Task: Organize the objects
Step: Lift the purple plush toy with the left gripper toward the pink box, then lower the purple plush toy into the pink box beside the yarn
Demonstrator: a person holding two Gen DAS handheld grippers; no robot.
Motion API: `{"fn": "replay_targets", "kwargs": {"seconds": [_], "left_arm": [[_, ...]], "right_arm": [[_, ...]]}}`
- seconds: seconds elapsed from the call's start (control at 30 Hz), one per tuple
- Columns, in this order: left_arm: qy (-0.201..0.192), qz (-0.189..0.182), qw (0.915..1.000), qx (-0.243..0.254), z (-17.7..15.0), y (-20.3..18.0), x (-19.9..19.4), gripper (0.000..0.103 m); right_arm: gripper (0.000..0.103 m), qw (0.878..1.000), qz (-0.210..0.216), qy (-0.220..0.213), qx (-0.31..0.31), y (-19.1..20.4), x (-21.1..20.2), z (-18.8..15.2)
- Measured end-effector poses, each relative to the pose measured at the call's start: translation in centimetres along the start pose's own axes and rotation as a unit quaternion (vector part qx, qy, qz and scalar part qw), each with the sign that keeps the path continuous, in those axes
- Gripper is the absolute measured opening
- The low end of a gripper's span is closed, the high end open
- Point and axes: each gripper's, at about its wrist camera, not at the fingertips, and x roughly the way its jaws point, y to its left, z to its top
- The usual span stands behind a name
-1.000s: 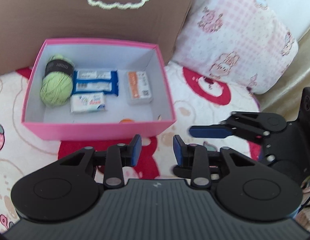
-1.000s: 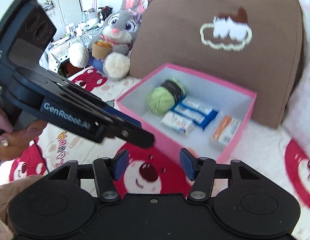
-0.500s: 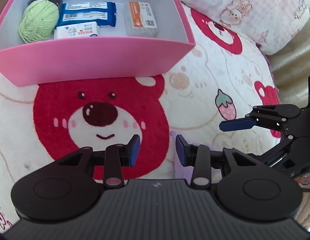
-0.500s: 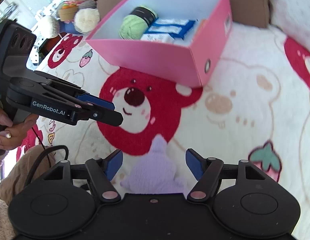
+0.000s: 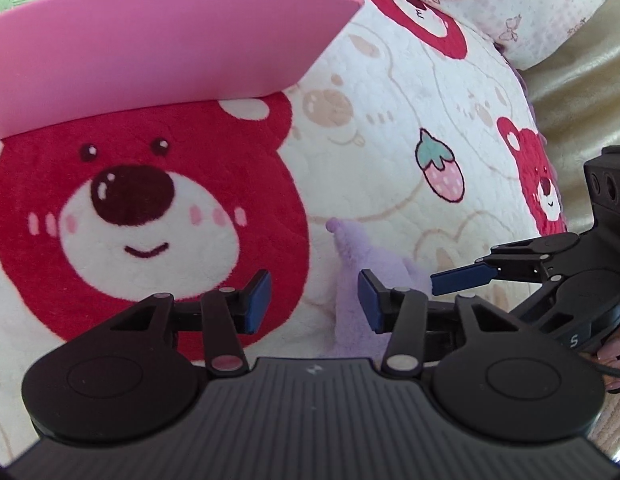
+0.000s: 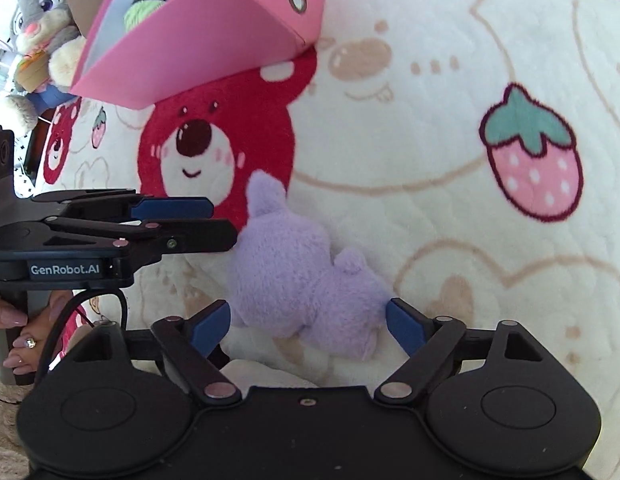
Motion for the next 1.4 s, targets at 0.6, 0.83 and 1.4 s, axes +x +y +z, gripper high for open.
{"fn": "replay_targets", "kwargs": {"seconds": [0.6, 0.83, 1.4], "left_arm": [[-0.012, -0.062, 0.9976, -0.029, -1.1, 0.0, 1.4, 0.029], [-0.054, -0.048, 0.9973, -0.013, -0.6, -0.7, -2.4, 0.03], [-0.174, 0.03, 0.9837, 0.035, 1.8, -3.6, -17.9, 0.03]], "right_arm": [[0.059, 0.996, -0.036, -0.048, -0.064, 1.2, -0.4, -0.5], [0.058, 0.984, -0.062, -0.104, -0.127, 4.3, -2.6, -0.5], [0.058, 0.942, -0.044, -0.232, -0.239, 13.9, -11.5, 2.4]]}}
